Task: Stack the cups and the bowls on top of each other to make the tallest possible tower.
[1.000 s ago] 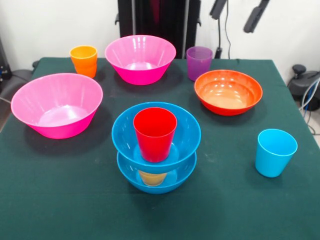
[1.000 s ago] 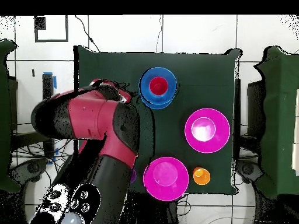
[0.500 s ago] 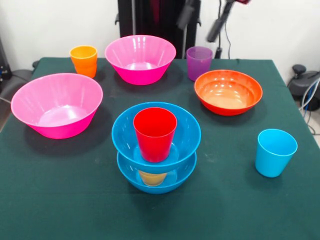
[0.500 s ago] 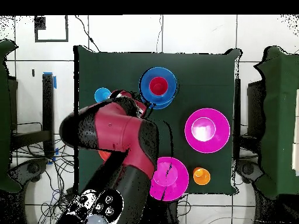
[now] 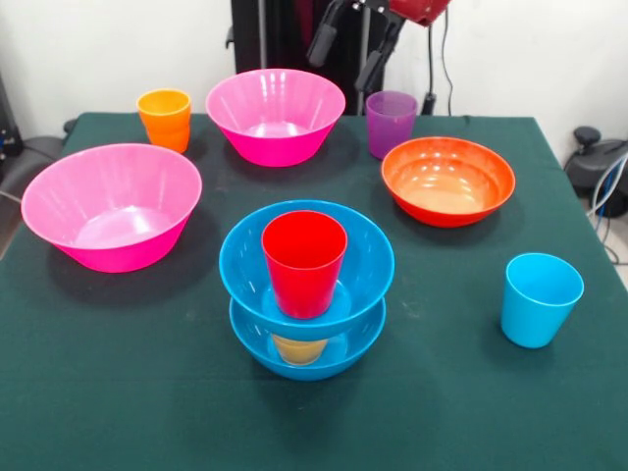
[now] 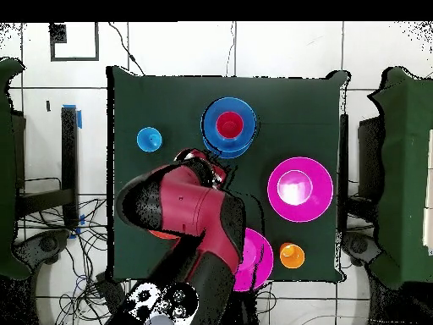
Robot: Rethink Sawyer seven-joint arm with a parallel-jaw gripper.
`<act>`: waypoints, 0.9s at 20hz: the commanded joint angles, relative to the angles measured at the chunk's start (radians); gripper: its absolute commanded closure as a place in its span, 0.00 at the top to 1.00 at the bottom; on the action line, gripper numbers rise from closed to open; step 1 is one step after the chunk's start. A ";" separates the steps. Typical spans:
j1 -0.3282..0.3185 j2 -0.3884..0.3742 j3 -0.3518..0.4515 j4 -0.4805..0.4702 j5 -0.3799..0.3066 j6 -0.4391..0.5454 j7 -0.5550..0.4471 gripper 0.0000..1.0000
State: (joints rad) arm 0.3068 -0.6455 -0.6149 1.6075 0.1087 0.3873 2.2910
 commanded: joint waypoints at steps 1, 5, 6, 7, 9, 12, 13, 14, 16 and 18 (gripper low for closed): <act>0.021 0.023 0.050 0.186 -0.001 -0.116 0.208 1.00; 0.041 0.044 0.041 0.250 0.021 -0.212 0.258 1.00; 0.041 0.046 0.045 0.263 0.028 -0.229 0.263 1.00; 0.035 0.047 0.053 0.276 0.034 -0.248 0.266 1.00; 0.026 0.050 0.067 0.300 0.045 -0.282 0.272 1.00; 0.034 0.060 0.065 0.332 0.070 -0.324 0.293 1.00; 0.042 0.065 0.059 0.341 0.080 -0.337 0.301 1.00; 0.052 0.074 0.054 0.350 0.093 -0.349 0.312 1.00; 0.058 0.078 0.056 0.372 0.112 -0.369 0.321 1.00; 0.049 0.081 0.072 0.389 0.123 -0.390 0.320 1.00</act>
State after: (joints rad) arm 0.3410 -0.6311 -0.6301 1.8799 0.1763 0.0549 2.3609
